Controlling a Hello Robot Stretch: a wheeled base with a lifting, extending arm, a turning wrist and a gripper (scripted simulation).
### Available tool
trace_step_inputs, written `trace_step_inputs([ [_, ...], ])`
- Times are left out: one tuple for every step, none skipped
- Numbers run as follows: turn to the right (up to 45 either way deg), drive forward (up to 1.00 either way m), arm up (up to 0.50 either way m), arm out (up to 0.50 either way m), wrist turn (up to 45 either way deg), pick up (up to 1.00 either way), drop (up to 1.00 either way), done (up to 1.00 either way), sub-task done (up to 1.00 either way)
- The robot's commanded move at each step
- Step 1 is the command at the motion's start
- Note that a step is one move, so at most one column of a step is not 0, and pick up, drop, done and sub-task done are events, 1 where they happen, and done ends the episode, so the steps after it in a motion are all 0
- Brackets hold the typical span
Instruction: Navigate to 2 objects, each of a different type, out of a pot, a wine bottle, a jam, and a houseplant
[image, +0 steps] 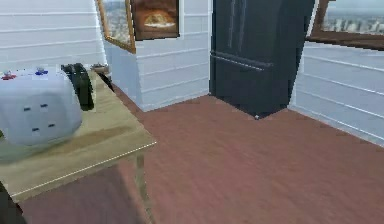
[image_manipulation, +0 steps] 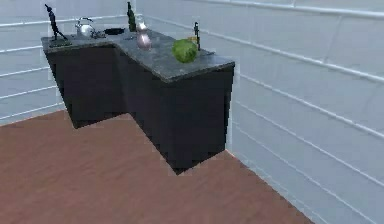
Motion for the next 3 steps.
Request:
trace_step_inputs([
  [0.0, 0.80, 0.00, 0.00, 0.0, 0.00, 0.00, 0.00, 0.00],
  [-45.0, 0.00, 0.00, 0.00, 0.0, 0.00, 0.00, 0.00, 0.00],
  [0.0, 0.00, 0.00, 0.00, 0.0, 0.00, 0.00, 1.00, 0.00],
])
